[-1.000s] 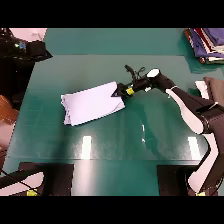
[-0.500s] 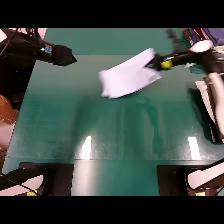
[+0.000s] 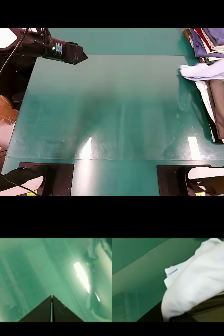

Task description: Fold the shirts.

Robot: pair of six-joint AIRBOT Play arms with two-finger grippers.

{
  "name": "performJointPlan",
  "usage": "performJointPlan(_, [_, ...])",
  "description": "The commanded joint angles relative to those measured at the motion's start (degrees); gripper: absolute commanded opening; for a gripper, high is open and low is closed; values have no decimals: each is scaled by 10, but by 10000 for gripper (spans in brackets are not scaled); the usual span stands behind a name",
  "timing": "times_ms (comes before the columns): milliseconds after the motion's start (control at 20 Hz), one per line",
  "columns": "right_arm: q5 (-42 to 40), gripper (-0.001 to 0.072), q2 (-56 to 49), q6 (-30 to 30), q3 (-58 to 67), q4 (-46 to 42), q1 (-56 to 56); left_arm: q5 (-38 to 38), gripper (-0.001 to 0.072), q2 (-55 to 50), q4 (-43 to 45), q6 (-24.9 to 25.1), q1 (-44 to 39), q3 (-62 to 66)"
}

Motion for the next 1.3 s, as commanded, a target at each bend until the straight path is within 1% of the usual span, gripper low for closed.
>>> performJointPlan(0, [-23, 17, 2, 2, 1, 29, -56, 24, 27, 0, -6, -1, -2, 0])
performJointPlan(100, [-30, 17, 2, 1, 12, 85, -63, 29, 27, 0, -6, -1, -2, 0])
performJointPlan(150, [-28, 17, 2, 1, 31, 95, -63, 31, 27, 0, -6, -1, -2, 0])
performJointPlan(350, [17, 17, 9, 1, 139, 92, -64, 30, 27, 0, -6, -1, -2, 0])
performJointPlan(500, [37, 17, 38, 17, 159, 62, -77, 24, 27, 0, -6, 0, -2, 0])
performJointPlan(600, [46, 17, 77, 18, 116, 60, -93, 20, 27, 0, -6, 0, -2, 0])
performJointPlan(750, [82, 17, 136, 18, 39, 19, -123, 17, 27, 0, -6, 0, -2, 0])
performJointPlan(1050, [132, 18, 252, 18, -143, -105, -207, 18, 27, 0, -6, 2, -2, 0])
performJointPlan(1200, [140, 20, 305, 19, -247, -170, -259, 17, 27, 0, -6, 5, -2, 0])
performJointPlan(1250, [146, 31, 315, 18, -271, -180, -274, 17, 27, 0, -6, 5, -2, 0])
